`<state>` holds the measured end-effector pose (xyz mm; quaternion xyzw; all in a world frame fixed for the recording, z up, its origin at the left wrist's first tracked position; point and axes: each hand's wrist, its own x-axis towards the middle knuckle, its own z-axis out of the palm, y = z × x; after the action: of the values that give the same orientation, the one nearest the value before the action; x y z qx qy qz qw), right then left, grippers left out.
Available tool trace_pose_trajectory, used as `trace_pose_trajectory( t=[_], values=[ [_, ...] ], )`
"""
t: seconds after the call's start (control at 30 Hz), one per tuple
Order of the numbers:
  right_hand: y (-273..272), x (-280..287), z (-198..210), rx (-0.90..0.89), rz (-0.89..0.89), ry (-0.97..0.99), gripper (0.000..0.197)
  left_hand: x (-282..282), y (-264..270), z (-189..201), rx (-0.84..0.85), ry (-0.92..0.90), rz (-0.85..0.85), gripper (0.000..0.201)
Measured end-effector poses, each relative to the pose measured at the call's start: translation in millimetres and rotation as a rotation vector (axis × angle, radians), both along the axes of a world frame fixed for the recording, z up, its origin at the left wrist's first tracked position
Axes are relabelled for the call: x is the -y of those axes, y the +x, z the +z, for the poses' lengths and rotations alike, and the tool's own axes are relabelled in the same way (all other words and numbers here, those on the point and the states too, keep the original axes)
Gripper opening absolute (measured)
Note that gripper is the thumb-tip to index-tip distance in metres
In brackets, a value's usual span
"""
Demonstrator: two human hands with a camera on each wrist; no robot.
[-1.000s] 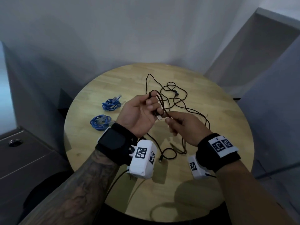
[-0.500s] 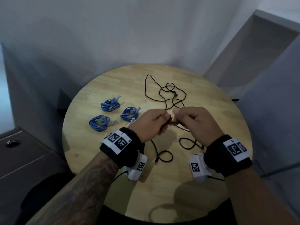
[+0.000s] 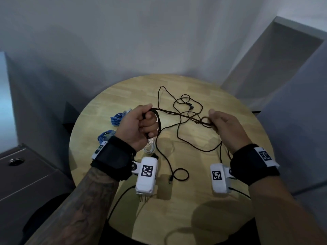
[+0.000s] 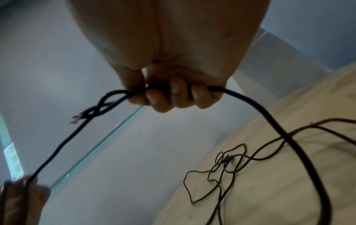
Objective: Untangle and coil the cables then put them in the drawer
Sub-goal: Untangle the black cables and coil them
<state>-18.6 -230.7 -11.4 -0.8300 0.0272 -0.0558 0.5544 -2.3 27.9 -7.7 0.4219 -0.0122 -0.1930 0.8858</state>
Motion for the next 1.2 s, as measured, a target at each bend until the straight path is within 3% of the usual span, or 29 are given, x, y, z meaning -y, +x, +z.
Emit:
trace_pose_trajectory(
  t=[0.1, 0.27, 0.33, 0.47, 0.57, 0.67, 0.73, 0.8, 0.87, 1.0, 1.13, 1.2],
  values=[
    [-1, 7, 4, -0.067, 0.001, 0.058, 0.039, -9, 4, 3, -0.011, -0.127, 0.089, 0.041],
    [-3, 18, -3, -0.168, -0.014, -0.263, 0.056, -28, 11, 4, -0.027, -0.252, 0.281, 0.04],
    [-2, 16, -2, -0.156, -0.06, -0.307, 0.053, -27, 11, 2, -0.03, -0.256, 0.313, 0.037],
    [-3, 16, -1, -0.216, -0.015, -0.5, 0.056, -18, 8, 3, 0.01, -0.291, 0.227, 0.018],
    [-7, 17, -12, -0.274, 0.132, -0.635, 0.042, 0, 6, 3, 0.016, -0.161, 0.048, 0.02],
    [-7, 5, -14, -0.151, 0.182, -0.427, 0.021, 24, -3, -3, -0.005, -0.023, -0.124, 0.028],
    [-7, -5, -12, -0.103, 0.18, -0.253, 0.032, 36, -9, -7, -0.019, 0.021, -0.183, 0.03],
    [-12, -18, -11, 0.042, 0.223, -0.333, 0.052, 42, -12, -9, -0.028, 0.03, -0.201, 0.031],
    [-17, -30, -12, 0.159, 0.286, -0.277, 0.053, 43, -12, -8, -0.03, 0.011, -0.174, 0.032],
    [-18, -43, -4, 0.018, 0.239, 0.239, 0.03, 36, -10, -3, -0.022, -0.024, -0.122, 0.031],
    [-22, -41, -1, -0.009, 0.288, 0.296, 0.02, 36, -9, -5, -0.029, -0.038, -0.127, 0.03],
    [-22, -40, -3, -0.025, 0.267, 0.309, 0.018, 34, -8, -5, -0.06, -0.132, -0.158, 0.029]
  ],
)
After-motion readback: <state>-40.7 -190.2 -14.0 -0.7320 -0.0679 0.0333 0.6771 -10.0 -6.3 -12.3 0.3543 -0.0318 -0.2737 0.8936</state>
